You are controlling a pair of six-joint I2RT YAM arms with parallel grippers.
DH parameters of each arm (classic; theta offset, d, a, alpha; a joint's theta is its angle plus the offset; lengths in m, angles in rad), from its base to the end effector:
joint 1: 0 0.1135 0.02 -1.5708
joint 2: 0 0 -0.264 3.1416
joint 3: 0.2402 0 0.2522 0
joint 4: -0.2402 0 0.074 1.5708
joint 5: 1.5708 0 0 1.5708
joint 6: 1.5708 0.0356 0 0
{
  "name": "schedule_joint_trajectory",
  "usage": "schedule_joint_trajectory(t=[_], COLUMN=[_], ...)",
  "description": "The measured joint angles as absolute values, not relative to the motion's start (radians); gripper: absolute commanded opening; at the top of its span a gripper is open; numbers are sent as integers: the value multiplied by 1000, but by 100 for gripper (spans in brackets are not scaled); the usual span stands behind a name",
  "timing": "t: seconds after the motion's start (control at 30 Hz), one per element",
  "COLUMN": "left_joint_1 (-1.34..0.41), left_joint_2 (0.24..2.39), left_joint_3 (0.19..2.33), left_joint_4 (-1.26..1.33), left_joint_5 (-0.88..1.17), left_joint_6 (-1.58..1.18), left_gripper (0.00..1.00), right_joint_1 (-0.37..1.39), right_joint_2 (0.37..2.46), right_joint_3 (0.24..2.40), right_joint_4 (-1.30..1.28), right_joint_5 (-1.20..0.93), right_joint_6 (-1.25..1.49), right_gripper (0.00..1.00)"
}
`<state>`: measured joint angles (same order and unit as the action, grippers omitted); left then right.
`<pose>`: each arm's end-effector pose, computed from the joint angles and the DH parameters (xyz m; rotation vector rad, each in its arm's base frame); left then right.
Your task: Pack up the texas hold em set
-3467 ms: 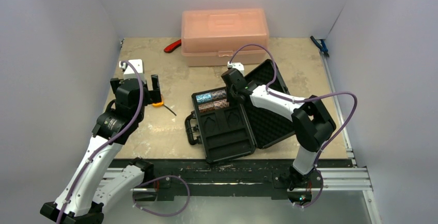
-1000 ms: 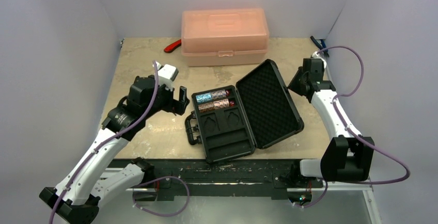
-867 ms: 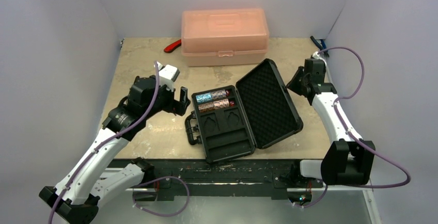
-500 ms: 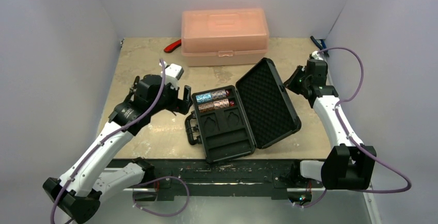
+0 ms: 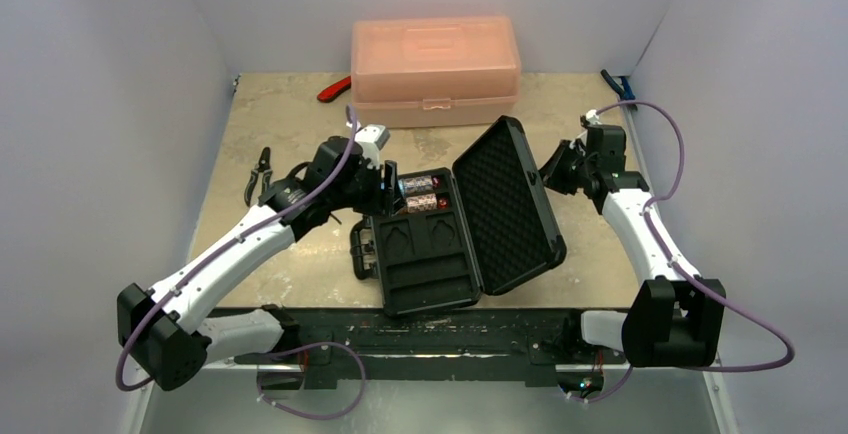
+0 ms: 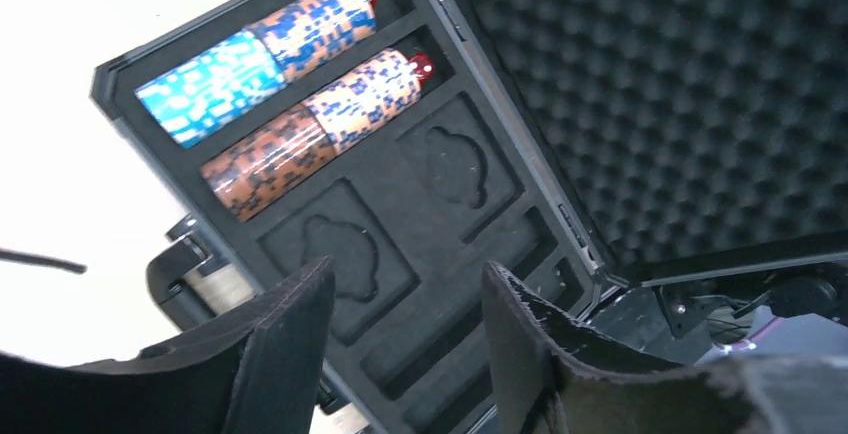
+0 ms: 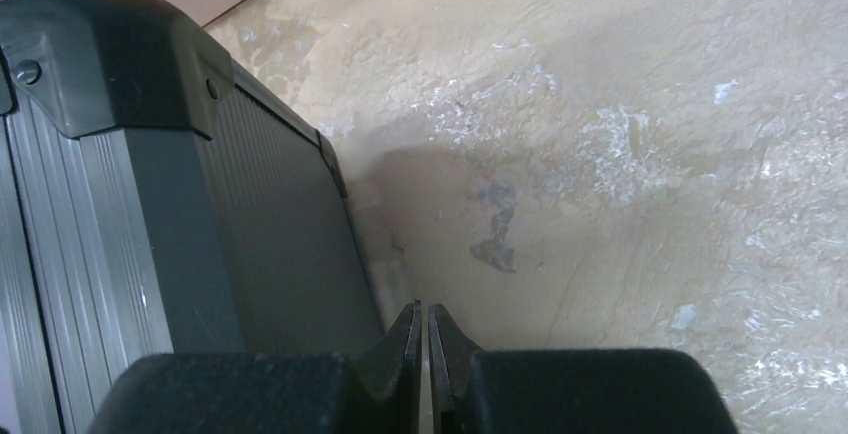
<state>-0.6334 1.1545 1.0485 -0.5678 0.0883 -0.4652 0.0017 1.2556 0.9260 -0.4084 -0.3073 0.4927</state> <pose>0.1986 -0.1497 0.3204 0.2454 2.3209 -0.6741 0.2692 0.0112 0.2694 0.4128 2.3061 0.6039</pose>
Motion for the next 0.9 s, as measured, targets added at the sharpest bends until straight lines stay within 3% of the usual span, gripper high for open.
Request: schedule_joint_trajectory(t=[0.13, 0.33, 0.47, 0.9], left_joint_1=[-656, -694, -713, -731], left_joint_2=[1212, 1299, 1321, 1327], left_joint_3=[1049, 1060, 1078, 1101], left_joint_4=[-514, -474, -463, -448], left_joint_5=[109, 127, 131, 132], left_joint_6=[-523, -573, -593, -617], left_gripper=[33, 18, 0, 0], right_joint_1=[2, 2, 6, 144], right_joint_2=[1256, 1256, 1256, 1296], right_joint_3=[926, 926, 926, 934], right_joint_4=[-408, -408, -403, -378], right_joint_5=[-340, -399, -455, -567], right_joint_6=[485, 469, 462, 445], right_gripper=[6, 4, 4, 3])
